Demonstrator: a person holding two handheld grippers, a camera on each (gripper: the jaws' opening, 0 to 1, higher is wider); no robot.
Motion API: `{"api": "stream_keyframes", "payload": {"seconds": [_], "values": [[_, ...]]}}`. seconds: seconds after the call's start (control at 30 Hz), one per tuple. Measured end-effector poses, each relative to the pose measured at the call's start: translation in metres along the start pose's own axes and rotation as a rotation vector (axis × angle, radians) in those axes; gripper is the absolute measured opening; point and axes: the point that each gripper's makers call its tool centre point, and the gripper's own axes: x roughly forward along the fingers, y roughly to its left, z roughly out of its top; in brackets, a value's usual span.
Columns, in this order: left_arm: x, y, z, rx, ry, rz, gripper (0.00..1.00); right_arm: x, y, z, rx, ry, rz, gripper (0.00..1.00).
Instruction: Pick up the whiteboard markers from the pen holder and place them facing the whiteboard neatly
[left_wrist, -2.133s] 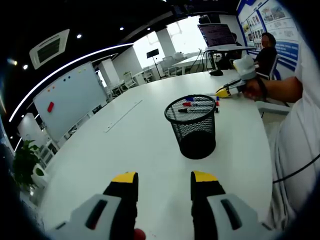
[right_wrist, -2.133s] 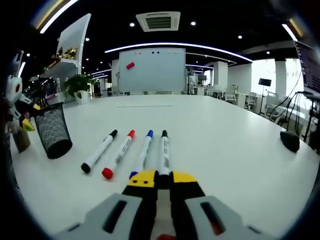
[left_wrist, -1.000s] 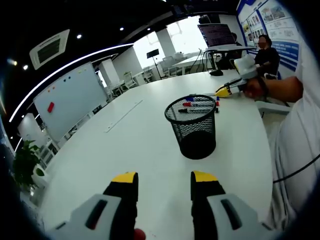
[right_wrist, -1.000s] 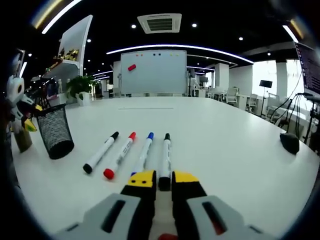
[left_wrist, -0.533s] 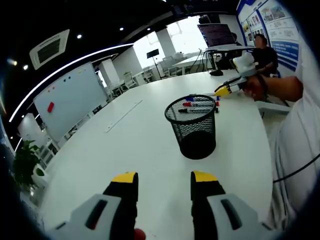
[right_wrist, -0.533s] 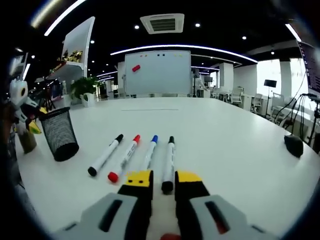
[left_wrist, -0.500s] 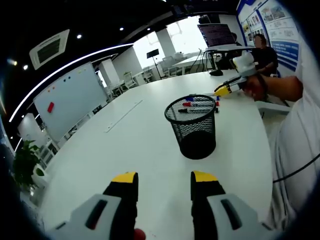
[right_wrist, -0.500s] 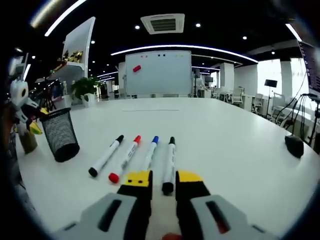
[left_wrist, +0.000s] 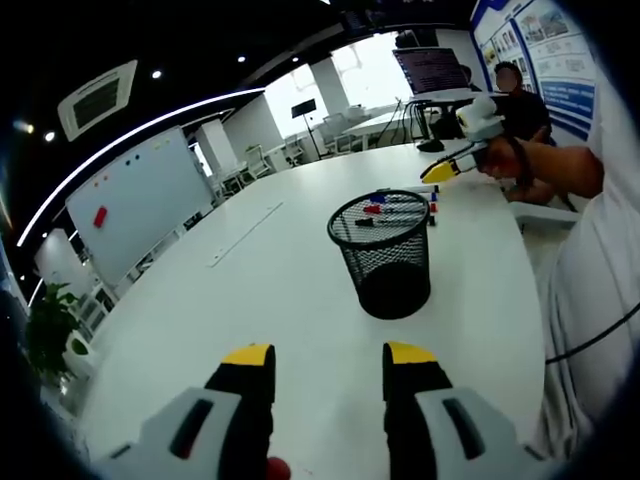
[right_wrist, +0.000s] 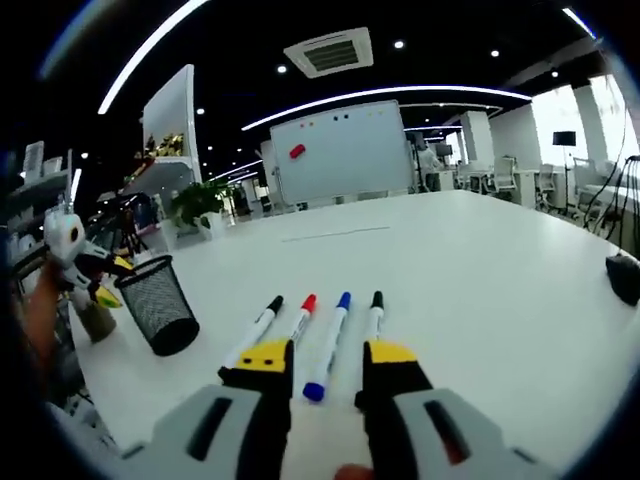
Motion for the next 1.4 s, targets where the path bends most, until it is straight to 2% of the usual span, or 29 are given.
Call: {"api": "stream_keyframes", "payload": {"seconds": [0.1,0.2,0.3,0.4,0.47,0.73,0.87,0.97,1.1,1.23,1.4], "values": [[0.000,0.000,0.000,0.000,0.000,0.000,0.45,0.000,0.000,0.001,-0.008,0.002,0.008,0.27],[0.000,-0.001,0.001,0.000,0.000,0.000,0.46,0.000,0.009,0.005,-0.026,0.003,0.063,0.28],[-0.001,-0.002,0.001,0.005,-0.001,-0.001,0.46,-0.001,0.018,0.008,-0.104,0.010,0.103,0.30],[-0.001,-0.002,0.002,0.006,-0.003,-0.004,0.46,-0.001,0.032,0.010,-0.053,0.012,0.174,0.33],[-0.001,-0.003,0.002,0.006,-0.004,-0.003,0.46,-0.001,0.034,0.010,-0.070,0.012,0.182,0.34],[-0.002,-0.005,0.004,0.010,-0.007,-0.006,0.46,-0.005,0.060,0.009,-0.342,0.033,0.224,0.35],[-0.003,-0.007,0.004,0.012,-0.008,-0.011,0.46,-0.007,0.068,0.012,-0.350,0.051,0.247,0.35],[-0.003,-0.009,0.005,0.013,-0.009,-0.017,0.46,-0.012,0.085,0.015,-0.244,0.077,0.342,0.36],[-0.003,-0.007,0.004,0.009,-0.009,-0.017,0.46,-0.017,0.090,0.028,-0.223,0.062,0.364,0.37],[-0.003,-0.007,0.004,0.008,-0.009,-0.017,0.46,-0.022,0.097,0.033,-0.233,0.058,0.392,0.37],[-0.003,-0.007,0.005,0.007,-0.015,-0.016,0.46,-0.024,0.099,0.037,-0.290,0.064,0.400,0.37]]}}
